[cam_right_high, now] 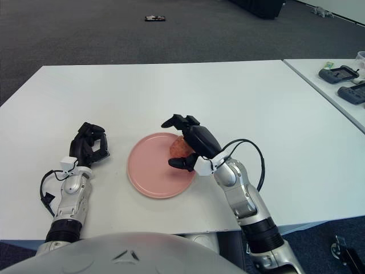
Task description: Put the apple into the plate.
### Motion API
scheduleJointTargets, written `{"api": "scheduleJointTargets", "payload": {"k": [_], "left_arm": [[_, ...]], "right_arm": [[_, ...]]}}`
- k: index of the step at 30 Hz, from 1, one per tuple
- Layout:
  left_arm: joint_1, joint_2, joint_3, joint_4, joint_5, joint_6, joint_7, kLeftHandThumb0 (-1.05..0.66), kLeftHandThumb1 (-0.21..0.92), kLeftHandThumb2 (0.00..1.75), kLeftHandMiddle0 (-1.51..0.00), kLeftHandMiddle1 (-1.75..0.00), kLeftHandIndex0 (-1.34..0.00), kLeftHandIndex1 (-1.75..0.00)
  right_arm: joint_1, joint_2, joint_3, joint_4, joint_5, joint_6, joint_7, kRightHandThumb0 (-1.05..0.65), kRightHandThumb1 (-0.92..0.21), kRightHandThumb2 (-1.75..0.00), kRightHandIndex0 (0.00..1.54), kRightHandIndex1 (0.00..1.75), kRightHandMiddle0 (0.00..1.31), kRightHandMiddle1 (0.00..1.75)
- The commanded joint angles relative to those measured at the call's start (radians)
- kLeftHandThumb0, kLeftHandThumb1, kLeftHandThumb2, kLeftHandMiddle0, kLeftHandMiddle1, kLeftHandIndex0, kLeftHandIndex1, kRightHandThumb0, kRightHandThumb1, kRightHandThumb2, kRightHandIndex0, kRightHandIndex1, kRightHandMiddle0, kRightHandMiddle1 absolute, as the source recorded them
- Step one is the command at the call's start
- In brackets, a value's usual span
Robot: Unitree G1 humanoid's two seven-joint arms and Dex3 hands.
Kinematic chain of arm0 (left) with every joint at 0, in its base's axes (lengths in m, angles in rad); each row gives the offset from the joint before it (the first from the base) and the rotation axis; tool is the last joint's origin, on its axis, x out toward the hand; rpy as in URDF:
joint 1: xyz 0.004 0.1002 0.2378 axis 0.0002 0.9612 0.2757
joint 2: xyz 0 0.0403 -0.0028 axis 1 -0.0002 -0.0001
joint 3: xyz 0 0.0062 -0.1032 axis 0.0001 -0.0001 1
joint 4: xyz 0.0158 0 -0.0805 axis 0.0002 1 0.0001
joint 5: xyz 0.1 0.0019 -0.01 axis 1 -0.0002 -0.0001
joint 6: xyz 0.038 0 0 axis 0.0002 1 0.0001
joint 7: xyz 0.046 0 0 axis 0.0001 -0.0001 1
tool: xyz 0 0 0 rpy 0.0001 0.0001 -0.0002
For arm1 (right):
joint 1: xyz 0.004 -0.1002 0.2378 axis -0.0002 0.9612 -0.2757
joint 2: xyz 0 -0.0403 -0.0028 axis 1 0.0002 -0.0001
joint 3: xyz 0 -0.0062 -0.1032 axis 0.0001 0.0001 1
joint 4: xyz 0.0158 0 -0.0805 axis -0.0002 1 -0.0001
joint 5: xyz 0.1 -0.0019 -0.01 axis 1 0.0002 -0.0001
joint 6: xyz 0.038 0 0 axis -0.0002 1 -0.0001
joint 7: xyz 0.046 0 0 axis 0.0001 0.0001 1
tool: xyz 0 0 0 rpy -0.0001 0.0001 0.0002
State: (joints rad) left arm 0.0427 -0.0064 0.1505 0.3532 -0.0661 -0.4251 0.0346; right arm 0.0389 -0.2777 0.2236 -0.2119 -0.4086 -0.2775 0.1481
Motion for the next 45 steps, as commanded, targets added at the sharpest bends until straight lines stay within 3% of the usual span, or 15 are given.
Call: {"api": "scheduleJointTargets", "payload": {"k": [1, 6, 15, 22, 25, 31, 37, 43, 45], "left_arm": [[0.003, -0.001, -0.004, 0.016, 0.015, 0.013, 0.013, -0.44, 0.43, 1.19, -0.98, -1.75, -0.52, -1.75], [0.005, -0.003, -0.005, 0.007, 0.024, 0.017, 0.023, -0.44, 0.42, 1.2, -0.99, -1.75, -0.52, -1.75], [0.006, -0.002, -0.007, 0.002, 0.02, 0.02, 0.016, -0.45, 0.4, 1.23, -1.04, -1.75, -0.54, -1.75], [0.005, -0.001, -0.006, 0.005, 0.013, 0.017, 0.008, -0.45, 0.39, 1.24, -1.05, -1.75, -0.55, -1.75], [0.005, 0.0, -0.005, 0.005, 0.005, 0.018, 0.002, -0.45, 0.39, 1.24, -1.04, -1.75, -0.55, -1.75], [0.005, 0.001, -0.002, 0.005, -0.021, 0.015, -0.023, -0.45, 0.39, 1.24, -1.02, -1.75, -0.55, -1.75], [0.004, 0.001, 0.002, 0.009, -0.03, 0.011, -0.036, -0.45, 0.39, 1.23, -1.0, -1.75, -0.55, -1.75], [0.008, 0.0, 0.003, 0.002, -0.035, 0.013, -0.036, -0.45, 0.39, 1.23, -0.98, -1.75, -0.55, -1.75], [0.009, -0.001, 0.002, 0.0, -0.033, 0.015, -0.035, -0.45, 0.39, 1.23, -0.98, -1.75, -0.55, -1.75]], "right_arm": [[0.008, 0.03, -0.025, 0.022, 0.042, -0.023, -0.043, -0.68, -0.57, -1.06, 0.0, 0.93, 0.0, 1.18], [0.033, 0.119, -0.065, 0.028, 0.103, -0.039, -0.138, -0.65, -0.58, -1.11, 0.0, 1.05, 0.0, 1.31], [0.039, 0.201, -0.11, 0.047, 0.179, -0.051, -0.208, -0.63, -0.62, -1.13, 0.0, 1.16, 0.0, 1.46], [0.017, 0.31, -0.197, 0.24, 0.358, -0.228, -0.272, -0.58, -0.63, -1.17, 0.0, 1.24, 0.0, 1.52], [0.018, 0.349, -0.214, 0.28, 0.404, -0.263, -0.281, -0.54, -0.59, -1.24, 0.02, 1.28, 0.0, 1.54], [0.012, 0.442, -0.256, 0.296, 0.525, -0.206, -0.311, -0.56, -0.63, -1.24, 0.1, 1.31, 0.0, 1.52], [0.001, 0.469, -0.276, 0.296, 0.583, -0.117, -0.36, -0.58, -0.69, -1.21, 0.22, 1.36, 0.02, 1.62], [-0.003, 0.461, -0.288, 0.31, 0.597, -0.042, -0.409, -0.51, -0.71, -1.24, 0.38, 1.44, 0.17, 1.69], [-0.001, 0.45, -0.29, 0.315, 0.59, -0.027, -0.415, -0.44, -0.74, -0.99, 0.44, 1.42, 0.22, 1.72]]}}
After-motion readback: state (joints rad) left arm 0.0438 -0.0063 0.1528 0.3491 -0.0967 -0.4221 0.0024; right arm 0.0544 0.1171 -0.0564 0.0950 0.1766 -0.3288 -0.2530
